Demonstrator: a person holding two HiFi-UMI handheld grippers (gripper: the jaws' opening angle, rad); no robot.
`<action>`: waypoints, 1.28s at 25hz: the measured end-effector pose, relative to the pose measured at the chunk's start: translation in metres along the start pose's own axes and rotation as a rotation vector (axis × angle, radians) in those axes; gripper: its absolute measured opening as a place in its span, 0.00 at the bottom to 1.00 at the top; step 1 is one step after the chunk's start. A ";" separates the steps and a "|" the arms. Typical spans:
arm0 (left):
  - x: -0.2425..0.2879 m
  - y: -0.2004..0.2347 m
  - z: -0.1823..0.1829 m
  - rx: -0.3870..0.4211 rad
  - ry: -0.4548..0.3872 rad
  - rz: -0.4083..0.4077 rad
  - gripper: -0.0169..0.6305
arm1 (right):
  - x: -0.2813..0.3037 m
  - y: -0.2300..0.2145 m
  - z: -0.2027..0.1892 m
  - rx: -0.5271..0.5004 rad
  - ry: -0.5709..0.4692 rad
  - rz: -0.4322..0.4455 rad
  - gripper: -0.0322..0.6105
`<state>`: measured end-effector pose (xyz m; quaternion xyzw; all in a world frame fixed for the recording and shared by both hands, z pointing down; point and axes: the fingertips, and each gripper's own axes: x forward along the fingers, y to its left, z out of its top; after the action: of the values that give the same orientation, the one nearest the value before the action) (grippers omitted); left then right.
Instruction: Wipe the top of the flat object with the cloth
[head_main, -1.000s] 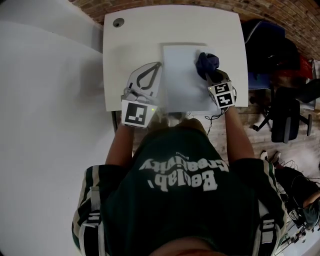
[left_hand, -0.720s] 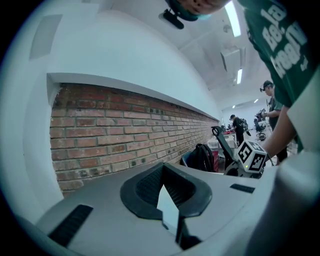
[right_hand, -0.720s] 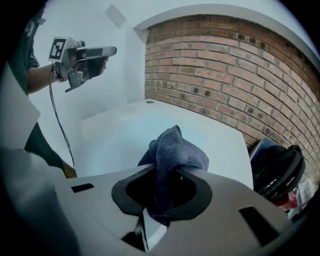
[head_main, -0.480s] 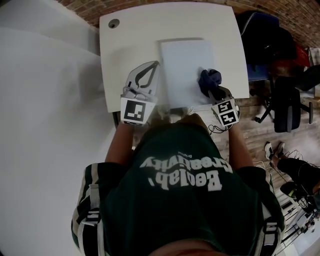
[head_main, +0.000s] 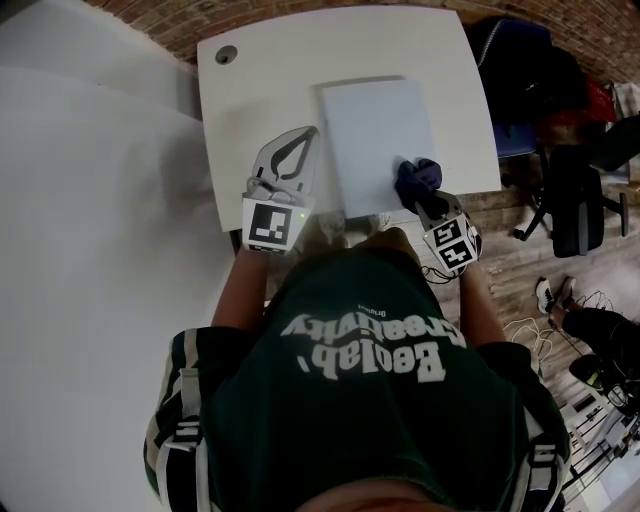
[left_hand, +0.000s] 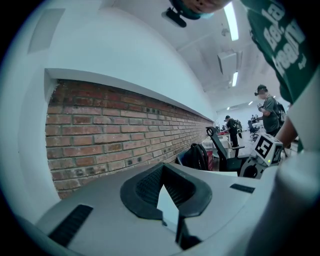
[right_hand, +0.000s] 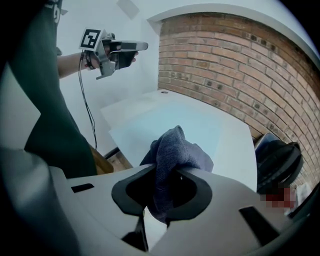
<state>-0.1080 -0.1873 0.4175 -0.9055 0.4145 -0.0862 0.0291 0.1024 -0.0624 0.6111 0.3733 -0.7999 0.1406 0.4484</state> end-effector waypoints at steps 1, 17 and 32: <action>-0.001 0.001 0.000 -0.001 -0.001 0.001 0.02 | 0.002 0.003 0.005 -0.011 -0.008 0.011 0.13; -0.040 0.027 -0.012 -0.019 0.029 0.106 0.02 | 0.042 0.105 0.081 -0.156 -0.092 0.313 0.13; -0.073 0.043 -0.026 -0.060 0.064 0.199 0.02 | 0.121 0.010 0.172 -0.169 -0.105 0.106 0.13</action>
<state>-0.1918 -0.1595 0.4279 -0.8570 0.5056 -0.0993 -0.0027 -0.0494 -0.2088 0.6156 0.2981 -0.8500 0.0763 0.4276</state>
